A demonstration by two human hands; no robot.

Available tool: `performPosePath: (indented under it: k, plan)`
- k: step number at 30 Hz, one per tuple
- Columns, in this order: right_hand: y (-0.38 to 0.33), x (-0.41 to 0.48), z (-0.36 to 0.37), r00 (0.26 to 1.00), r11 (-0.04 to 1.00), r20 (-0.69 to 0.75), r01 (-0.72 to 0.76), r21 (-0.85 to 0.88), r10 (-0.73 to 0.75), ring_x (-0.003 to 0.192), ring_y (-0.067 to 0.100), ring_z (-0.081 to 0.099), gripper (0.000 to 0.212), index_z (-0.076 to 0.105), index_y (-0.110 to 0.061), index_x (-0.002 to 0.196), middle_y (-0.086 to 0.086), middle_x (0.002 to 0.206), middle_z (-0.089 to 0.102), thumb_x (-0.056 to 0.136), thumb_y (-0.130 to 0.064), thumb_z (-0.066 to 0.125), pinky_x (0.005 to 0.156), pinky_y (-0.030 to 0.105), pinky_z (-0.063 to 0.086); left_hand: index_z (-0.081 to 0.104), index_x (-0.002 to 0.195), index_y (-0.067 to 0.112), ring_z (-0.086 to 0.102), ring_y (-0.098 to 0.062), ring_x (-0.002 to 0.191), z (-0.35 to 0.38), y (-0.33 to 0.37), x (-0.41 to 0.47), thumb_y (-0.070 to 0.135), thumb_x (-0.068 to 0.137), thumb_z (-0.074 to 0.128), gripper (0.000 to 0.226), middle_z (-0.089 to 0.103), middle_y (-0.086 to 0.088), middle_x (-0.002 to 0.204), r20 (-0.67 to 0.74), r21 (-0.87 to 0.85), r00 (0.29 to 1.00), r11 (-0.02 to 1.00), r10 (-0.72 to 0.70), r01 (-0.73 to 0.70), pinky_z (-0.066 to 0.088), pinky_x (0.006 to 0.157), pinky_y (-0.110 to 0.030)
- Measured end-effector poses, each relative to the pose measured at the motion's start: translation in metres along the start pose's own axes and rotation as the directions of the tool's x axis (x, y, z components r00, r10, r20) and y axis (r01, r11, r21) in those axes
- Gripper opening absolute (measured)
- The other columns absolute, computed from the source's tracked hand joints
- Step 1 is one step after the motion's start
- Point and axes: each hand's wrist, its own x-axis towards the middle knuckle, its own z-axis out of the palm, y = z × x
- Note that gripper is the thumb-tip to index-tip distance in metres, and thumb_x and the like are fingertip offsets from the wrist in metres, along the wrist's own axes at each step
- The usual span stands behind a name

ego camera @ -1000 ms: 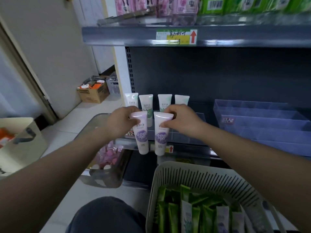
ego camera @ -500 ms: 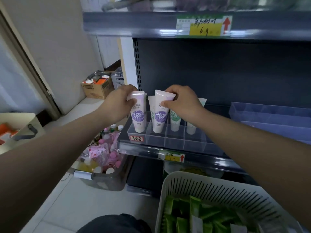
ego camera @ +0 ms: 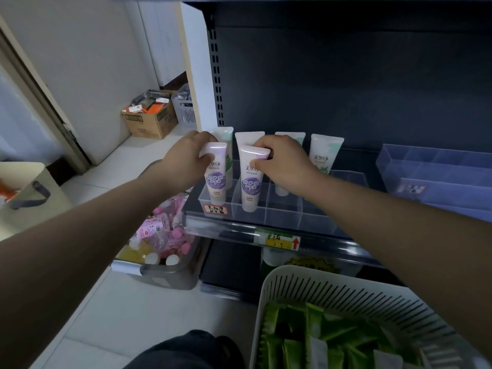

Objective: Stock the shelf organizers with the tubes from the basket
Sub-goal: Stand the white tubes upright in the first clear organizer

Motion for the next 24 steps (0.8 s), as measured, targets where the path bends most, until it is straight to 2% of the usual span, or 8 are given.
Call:
performPosePath:
  k: [4, 8, 13, 17, 19, 21, 24]
  plan:
    - [0.000, 0.002, 0.003, 1.000, 1.000, -0.010, 0.002, -0.016, -0.002, 0.090, 0.017, 0.059, 0.022, 0.065, -0.013, 0.104, 0.004, 0.106, 0.064, 0.082, -0.012, 0.064, 0.071, 0.025, 0.045, 0.052, 0.122, 0.009, 0.051, -0.030, 0.105, 0.002, -0.002, 0.002, 0.011, 0.093, 0.050, 0.030, 0.049, -0.014, 0.122, 0.001, -0.013, 1.000, 1.000, -0.008, 0.008, 0.041, 0.084, -0.031]
    - [-0.003, 0.002, 0.005, 1.000, 1.000, -0.014, 0.007, -0.022, -0.007, 0.092, 0.016, 0.059, 0.023, 0.065, -0.015, 0.105, 0.002, 0.107, 0.063, 0.082, -0.013, 0.063, 0.077, 0.028, 0.047, 0.053, 0.122, 0.013, 0.051, -0.028, 0.104, 0.002, 0.002, 0.001, 0.009, 0.092, 0.051, 0.031, 0.048, -0.013, 0.122, -0.045, -0.041, 0.999, 0.999, 0.002, -0.004, 0.038, 0.081, -0.026]
    - [-0.006, -0.002, 0.003, 0.998, 0.994, -0.007, 0.057, -0.091, -0.058, 0.097, 0.014, 0.054, 0.031, 0.060, -0.016, 0.113, -0.001, 0.113, 0.055, 0.082, -0.012, 0.062, 0.085, 0.028, 0.044, 0.051, 0.127, 0.015, 0.047, -0.026, 0.118, -0.002, 0.012, -0.004, 0.008, 0.090, 0.053, 0.038, 0.045, -0.010, 0.133, -0.091, -0.022, 0.996, 1.000, 0.009, -0.011, 0.030, 0.086, -0.018]
    - [-0.006, -0.009, -0.005, 0.994, 0.982, 0.007, 0.108, -0.157, -0.109, 0.110, 0.016, 0.050, 0.046, 0.048, -0.015, 0.129, 0.001, 0.129, 0.045, 0.084, -0.015, 0.061, 0.089, 0.022, 0.038, 0.047, 0.130, 0.015, 0.043, -0.025, 0.125, -0.007, 0.021, -0.011, 0.009, 0.089, 0.055, 0.043, 0.041, -0.007, 0.140, -0.105, -0.005, 0.994, 1.000, 0.016, -0.017, 0.033, 0.097, -0.025]
    - [-0.005, -0.015, -0.010, 0.989, 0.967, 0.058, 0.144, -0.211, -0.135, 0.121, 0.016, 0.044, 0.056, 0.039, -0.014, 0.137, 0.001, 0.139, 0.035, 0.085, -0.017, 0.060, 0.095, 0.023, 0.036, 0.044, 0.134, 0.015, 0.038, -0.024, 0.129, -0.009, 0.027, -0.013, 0.011, 0.088, 0.056, 0.047, 0.039, -0.007, 0.142, -0.102, 0.013, 0.995, 1.000, 0.022, -0.021, 0.031, 0.104, -0.030]
    - [-0.004, -0.021, -0.015, 0.982, 0.946, 0.122, 0.171, -0.277, -0.142, 0.134, 0.019, 0.032, 0.066, 0.028, -0.015, 0.143, 0.001, 0.149, 0.023, 0.086, -0.021, 0.060, 0.106, 0.030, 0.033, 0.040, 0.137, 0.012, 0.034, -0.025, 0.131, -0.011, 0.035, -0.016, 0.015, 0.089, 0.056, 0.050, 0.038, -0.008, 0.143, -0.103, 0.041, 0.994, 0.999, 0.038, -0.034, 0.028, 0.107, -0.032]
    - [-0.003, -0.033, -0.025, 0.974, 0.907, 0.171, 0.205, -0.367, -0.151, 0.144, 0.020, 0.012, 0.074, 0.018, -0.017, 0.148, 0.002, 0.157, 0.007, 0.088, -0.028, 0.059, 0.114, 0.033, 0.019, 0.036, 0.140, 0.009, 0.032, -0.027, 0.133, -0.009, 0.049, -0.023, 0.025, 0.092, 0.053, 0.054, 0.037, -0.010, 0.145, -0.133, 0.078, 0.990, 0.996, 0.056, -0.046, 0.024, 0.109, -0.033]
